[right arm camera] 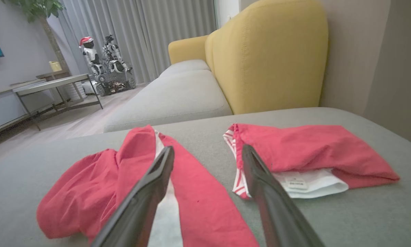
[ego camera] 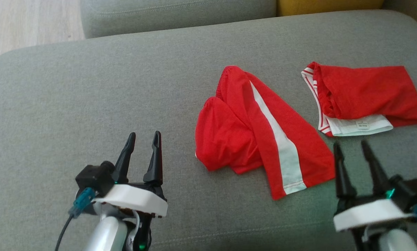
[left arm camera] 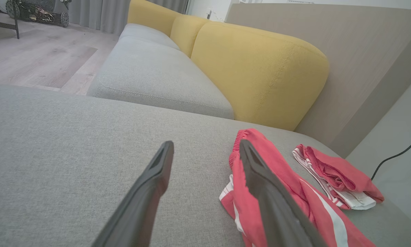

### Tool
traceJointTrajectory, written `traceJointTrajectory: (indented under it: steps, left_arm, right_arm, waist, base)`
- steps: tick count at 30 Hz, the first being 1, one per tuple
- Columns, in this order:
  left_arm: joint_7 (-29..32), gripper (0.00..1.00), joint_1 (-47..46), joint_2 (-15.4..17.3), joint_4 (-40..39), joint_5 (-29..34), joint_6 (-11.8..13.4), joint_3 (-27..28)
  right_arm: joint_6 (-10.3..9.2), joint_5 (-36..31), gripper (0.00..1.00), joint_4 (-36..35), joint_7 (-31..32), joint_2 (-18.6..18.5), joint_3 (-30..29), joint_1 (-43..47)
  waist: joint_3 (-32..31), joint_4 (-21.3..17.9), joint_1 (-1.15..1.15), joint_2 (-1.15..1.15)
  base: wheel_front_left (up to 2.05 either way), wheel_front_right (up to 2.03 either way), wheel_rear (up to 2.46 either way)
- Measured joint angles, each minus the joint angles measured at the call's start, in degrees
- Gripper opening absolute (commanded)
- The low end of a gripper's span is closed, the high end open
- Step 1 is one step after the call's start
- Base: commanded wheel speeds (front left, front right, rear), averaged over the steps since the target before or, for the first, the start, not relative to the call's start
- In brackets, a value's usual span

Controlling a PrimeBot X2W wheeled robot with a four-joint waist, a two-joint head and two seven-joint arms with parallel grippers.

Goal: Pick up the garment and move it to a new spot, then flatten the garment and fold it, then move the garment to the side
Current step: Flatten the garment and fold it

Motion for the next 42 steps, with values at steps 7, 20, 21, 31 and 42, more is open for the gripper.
traceJointTrajectory:
  steps: [7, 20, 21, 31, 42]
  left_arm:
    - [0.0, 1.0, -0.02, 0.0, 0.01, -0.38, 0.0, -0.15]
    - [0.0, 1.0, -1.19, 0.0, 0.24, -0.29, -0.03, -0.33]
    - [0.0, 1.0, -1.19, 0.0, 0.24, -0.29, -0.03, -0.33]
    - [0.0, 1.0, -1.27, 0.0, 0.36, -0.2, -0.04, -0.29]
    - [0.0, 1.0, -1.61, 0.0, 0.65, 0.22, -0.04, -0.26]
  right_arm:
    - [0.0, -1.69, 1.0, 5.38, 0.62, 0.46, 6.42, 3.07]
    - [0.0, -5.59, 1.0, 19.33, -0.9, 1.15, 7.0, -3.1]
    - [0.0, -5.59, 1.0, 19.33, -0.9, 1.15, 7.0, -3.1]
    - [0.0, -6.16, 1.0, 25.5, -1.93, 1.46, 6.41, -5.68]
    - [0.0, -6.04, 0.98, 29.31, -2.71, 1.71, 6.84, -8.32]
  waist:
    - [0.26, 0.86, 0.0, 0.0]
    - [2.36, 2.99, 0.0, 0.0]
    - [2.36, 2.99, 0.0, 0.0]
    - [3.31, 4.31, 0.0, 0.0]
    - [3.79, 4.71, 0.0, 0.0]
  base:
    - [0.0, 0.0, 0.0]
    - [0.0, 0.0, 0.0]
    - [0.0, 0.0, 0.0]
    - [0.0, 0.0, 0.0]
    - [0.0, 0.0, 0.0]
